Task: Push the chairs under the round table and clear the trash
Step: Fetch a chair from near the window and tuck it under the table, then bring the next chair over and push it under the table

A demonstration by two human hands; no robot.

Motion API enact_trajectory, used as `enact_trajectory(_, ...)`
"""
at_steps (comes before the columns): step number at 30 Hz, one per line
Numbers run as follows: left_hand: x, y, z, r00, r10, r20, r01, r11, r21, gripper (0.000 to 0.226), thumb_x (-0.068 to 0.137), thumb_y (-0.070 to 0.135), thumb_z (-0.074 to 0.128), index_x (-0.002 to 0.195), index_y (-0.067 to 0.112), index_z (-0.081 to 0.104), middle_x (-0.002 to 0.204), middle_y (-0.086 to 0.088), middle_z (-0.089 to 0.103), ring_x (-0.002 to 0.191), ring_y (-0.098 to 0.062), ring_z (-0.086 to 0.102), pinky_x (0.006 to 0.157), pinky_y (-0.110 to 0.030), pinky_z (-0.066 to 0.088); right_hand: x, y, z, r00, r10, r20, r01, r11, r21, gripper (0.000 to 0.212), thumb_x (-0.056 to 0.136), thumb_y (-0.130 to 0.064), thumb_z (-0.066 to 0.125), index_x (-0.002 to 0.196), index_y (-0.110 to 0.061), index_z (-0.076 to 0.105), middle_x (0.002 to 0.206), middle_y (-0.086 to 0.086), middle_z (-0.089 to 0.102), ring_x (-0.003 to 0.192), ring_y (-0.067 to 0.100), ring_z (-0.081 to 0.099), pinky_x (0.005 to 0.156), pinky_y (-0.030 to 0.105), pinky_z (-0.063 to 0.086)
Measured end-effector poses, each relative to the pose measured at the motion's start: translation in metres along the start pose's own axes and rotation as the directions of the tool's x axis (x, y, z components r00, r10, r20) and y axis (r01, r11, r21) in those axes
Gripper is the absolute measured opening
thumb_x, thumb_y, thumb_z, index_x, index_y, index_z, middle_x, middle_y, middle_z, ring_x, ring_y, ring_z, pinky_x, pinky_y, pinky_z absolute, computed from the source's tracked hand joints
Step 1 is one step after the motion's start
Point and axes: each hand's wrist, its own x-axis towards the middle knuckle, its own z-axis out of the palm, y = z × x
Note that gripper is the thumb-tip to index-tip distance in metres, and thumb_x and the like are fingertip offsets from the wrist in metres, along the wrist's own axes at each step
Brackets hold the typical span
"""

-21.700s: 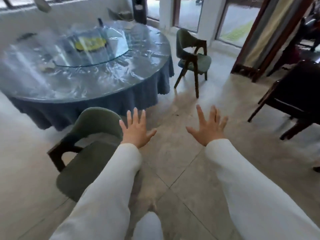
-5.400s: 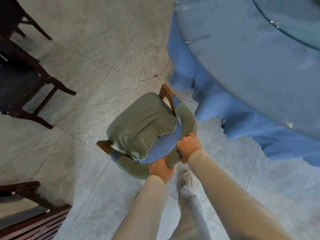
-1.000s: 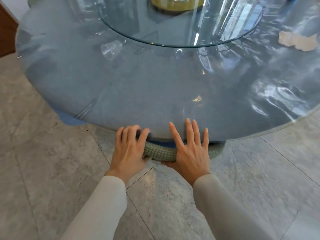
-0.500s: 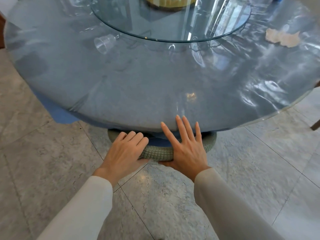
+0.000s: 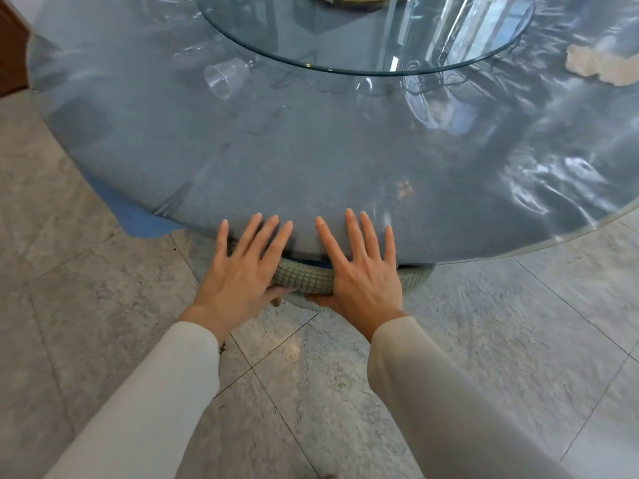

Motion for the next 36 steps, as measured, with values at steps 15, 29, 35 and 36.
enact_trajectory(15,0.044,0.099,-0.087,0.999,-0.010,0.046,0.013,0.998,-0.066,0.103,0.091,0.079,0.031,0.162,0.009,0.008,0.171,-0.009,0.000,0.158,-0.027,-0.004,0.121,-0.066,0.004,-0.086,0.079,-0.068,0.967,0.251,0.049,-0.253,0.966,0.056,0.090,0.086,-0.088,0.025,0.157,-0.044,-0.011,0.166,0.019,-0.010,0.154,0.035,-0.011,0.118,0.067,0.000)
enact_trajectory(29,0.212,0.404,-0.400,0.877,0.382,-0.291,-0.424,0.900,-0.098,0.097,0.094,0.075,0.028,0.161,0.017,-0.011,0.169,-0.005,-0.022,0.155,-0.028,-0.021,0.119,-0.064,-0.008,-0.285,0.398,-0.426,0.584,0.730,-0.355,-0.808,0.565,-0.167,0.089,0.085,-0.087,0.014,0.156,-0.041,-0.014,0.165,0.016,-0.018,0.153,0.039,-0.012,0.118,0.068,-0.004)
enact_trajectory(35,0.236,0.550,-0.500,0.771,0.465,-0.435,-0.550,0.831,-0.086,0.100,0.093,0.078,0.030,0.160,0.020,-0.016,0.168,-0.006,-0.023,0.155,-0.031,-0.020,0.122,-0.064,-0.005,-0.384,0.486,-0.530,0.439,0.740,-0.509,-0.891,0.434,-0.138,0.089,0.085,-0.088,0.012,0.157,-0.041,-0.012,0.165,0.017,-0.016,0.153,0.040,-0.009,0.118,0.066,-0.007)
enact_trajectory(36,0.239,0.573,-0.513,0.752,0.475,-0.458,-0.568,0.819,-0.083,0.100,0.092,0.078,0.031,0.160,0.021,-0.015,0.168,-0.006,-0.023,0.155,-0.031,-0.020,0.122,-0.065,-0.004,-0.400,0.500,-0.542,0.424,0.741,-0.520,-0.899,0.414,-0.142,0.088,0.086,-0.087,0.011,0.157,-0.041,-0.012,0.165,0.017,-0.016,0.153,0.040,-0.008,0.118,0.065,-0.009)
